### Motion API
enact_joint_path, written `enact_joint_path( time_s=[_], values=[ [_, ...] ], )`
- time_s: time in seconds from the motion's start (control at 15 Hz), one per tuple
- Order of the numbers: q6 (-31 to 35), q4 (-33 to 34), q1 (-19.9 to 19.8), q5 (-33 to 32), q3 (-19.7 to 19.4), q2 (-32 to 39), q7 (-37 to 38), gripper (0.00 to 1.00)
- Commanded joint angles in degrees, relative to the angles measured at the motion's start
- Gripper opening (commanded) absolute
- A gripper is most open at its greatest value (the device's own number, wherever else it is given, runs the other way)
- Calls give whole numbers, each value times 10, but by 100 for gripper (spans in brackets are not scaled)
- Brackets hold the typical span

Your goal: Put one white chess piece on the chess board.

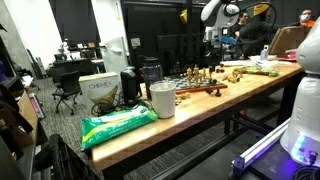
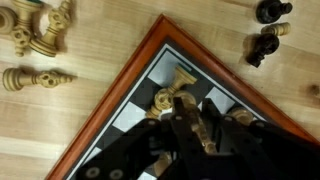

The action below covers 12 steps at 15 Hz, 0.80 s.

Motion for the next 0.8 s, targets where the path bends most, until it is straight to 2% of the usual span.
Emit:
enact_joint_path(
  time_s=[0.0,0.73],
  values=[
    [-8,-9,7,8,3,-15,-8,6],
    [-9,-5,10,14,1,-4,-13,6]
  ],
)
